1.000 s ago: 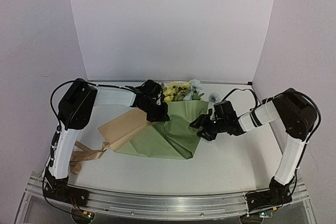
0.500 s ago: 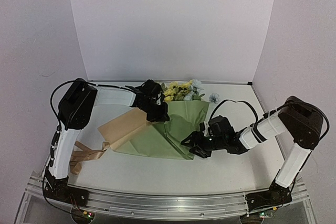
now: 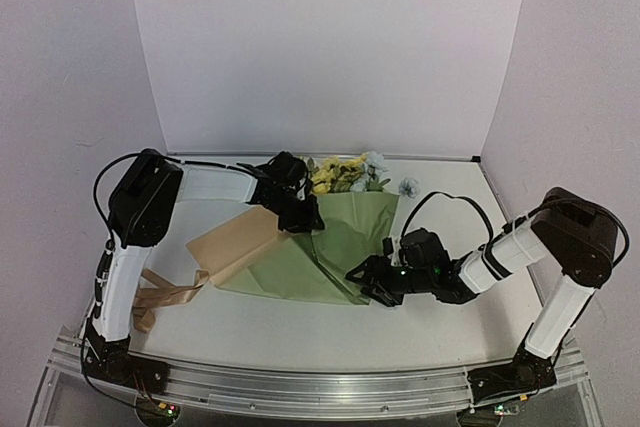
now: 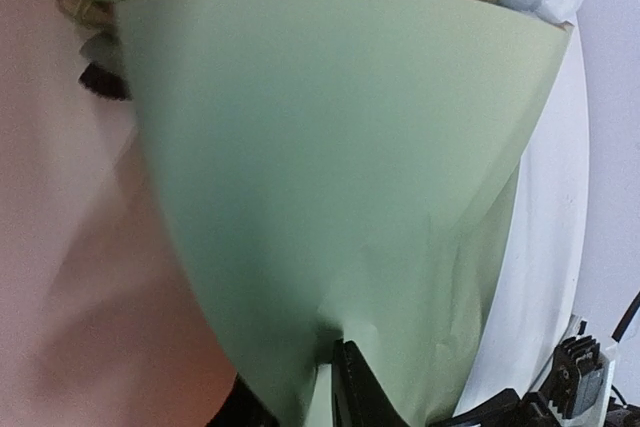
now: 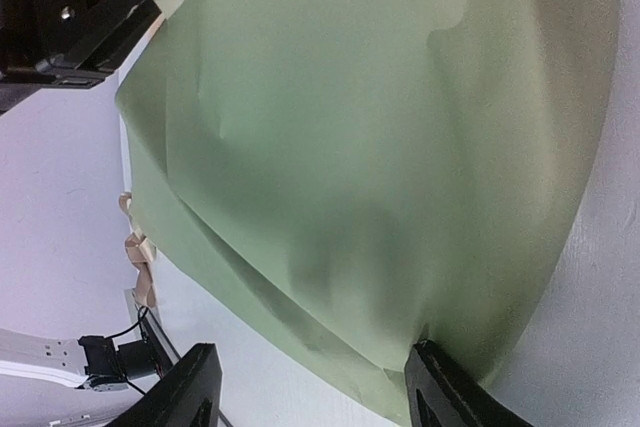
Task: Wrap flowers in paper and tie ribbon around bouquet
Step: Press the fold line on the 2/3-folded wrapping paper, then adjust the 2/3-folded wrapping paper at the center of the board.
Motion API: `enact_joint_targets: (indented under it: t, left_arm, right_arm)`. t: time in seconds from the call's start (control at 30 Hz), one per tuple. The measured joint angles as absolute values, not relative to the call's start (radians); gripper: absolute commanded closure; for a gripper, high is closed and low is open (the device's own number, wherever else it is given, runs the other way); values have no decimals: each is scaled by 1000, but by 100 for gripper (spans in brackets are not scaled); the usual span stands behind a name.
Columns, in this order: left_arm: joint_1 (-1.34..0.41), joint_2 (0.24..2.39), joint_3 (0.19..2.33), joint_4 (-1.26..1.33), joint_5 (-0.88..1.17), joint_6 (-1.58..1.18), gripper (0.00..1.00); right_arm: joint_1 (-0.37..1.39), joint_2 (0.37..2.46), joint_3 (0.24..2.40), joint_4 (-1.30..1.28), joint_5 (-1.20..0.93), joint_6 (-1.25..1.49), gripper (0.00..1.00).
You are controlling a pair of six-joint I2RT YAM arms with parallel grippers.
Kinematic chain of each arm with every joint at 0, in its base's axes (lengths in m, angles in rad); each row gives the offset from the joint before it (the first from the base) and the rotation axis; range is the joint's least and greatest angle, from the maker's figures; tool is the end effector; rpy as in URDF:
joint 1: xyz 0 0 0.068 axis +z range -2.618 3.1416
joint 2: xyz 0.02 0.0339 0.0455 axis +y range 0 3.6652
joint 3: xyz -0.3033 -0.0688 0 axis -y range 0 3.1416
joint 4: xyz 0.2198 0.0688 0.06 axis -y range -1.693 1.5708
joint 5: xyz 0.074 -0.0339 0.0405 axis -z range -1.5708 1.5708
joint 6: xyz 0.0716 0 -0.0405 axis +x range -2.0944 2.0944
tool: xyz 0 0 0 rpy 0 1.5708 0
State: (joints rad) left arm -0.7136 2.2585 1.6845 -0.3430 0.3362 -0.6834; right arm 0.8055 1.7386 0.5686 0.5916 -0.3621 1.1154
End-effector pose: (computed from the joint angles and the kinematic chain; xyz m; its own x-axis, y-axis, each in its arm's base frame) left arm 0.3745 -0.3555 0.1665 -0.9513 0.0352 -0.3063 0.2178 0.7796 -0.5871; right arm 0.2101 0.2553 0.1565 -0.9568 0.2163 -0.1944 -0.0469 0.5449 0.8372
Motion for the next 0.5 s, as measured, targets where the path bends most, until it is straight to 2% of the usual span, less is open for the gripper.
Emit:
enact_joint_targets:
  t: [0.17,0.37,0.5]
  left_arm:
    - [-712,2124,1571,-340,327,-694,48]
    - [-707,1878,1399,-317,301,-725,44]
    - [-684,1684,1196,-301,280,-792,44]
  right_arm:
    - [827,1714,617,443,-307,1086,46]
    - [849,1707,791,125,-230,985,48]
    - [859,1764,961,-15,-197,903,48]
